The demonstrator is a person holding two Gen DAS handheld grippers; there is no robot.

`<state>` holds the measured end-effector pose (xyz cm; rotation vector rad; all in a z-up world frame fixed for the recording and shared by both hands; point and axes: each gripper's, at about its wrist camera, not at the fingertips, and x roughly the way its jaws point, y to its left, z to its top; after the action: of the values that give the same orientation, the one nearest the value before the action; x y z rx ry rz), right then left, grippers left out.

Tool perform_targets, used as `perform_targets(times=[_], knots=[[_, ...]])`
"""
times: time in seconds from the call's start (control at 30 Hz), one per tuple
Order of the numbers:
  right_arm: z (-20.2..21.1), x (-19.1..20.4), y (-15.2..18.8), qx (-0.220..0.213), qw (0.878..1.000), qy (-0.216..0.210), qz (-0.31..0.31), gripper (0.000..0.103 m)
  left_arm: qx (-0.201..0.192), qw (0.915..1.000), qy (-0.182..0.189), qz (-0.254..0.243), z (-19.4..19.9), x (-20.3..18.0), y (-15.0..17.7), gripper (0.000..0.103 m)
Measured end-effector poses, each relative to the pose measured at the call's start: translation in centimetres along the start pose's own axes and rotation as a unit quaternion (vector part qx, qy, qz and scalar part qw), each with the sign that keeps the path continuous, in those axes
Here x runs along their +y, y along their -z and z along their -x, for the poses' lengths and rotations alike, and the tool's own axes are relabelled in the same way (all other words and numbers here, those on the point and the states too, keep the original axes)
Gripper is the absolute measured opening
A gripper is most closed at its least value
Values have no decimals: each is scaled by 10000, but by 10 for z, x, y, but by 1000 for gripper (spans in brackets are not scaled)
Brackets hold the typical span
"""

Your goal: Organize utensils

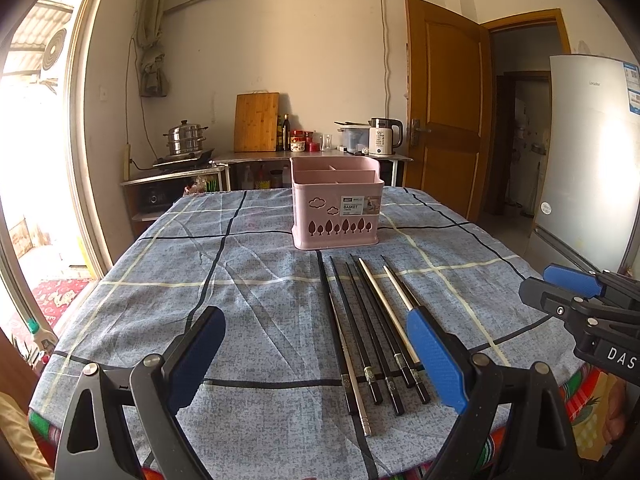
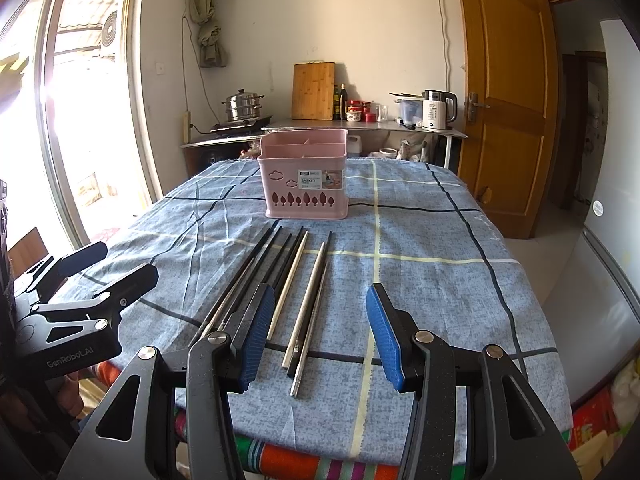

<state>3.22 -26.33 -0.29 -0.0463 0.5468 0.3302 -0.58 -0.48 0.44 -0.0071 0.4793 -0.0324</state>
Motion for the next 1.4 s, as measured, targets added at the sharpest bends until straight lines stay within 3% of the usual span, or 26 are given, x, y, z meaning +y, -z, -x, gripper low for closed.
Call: perform_targets(times=[1.4], knots=[[-2,2,2,12,10000,5,10,49,28,10000,7,-32,1,-2,3,93]])
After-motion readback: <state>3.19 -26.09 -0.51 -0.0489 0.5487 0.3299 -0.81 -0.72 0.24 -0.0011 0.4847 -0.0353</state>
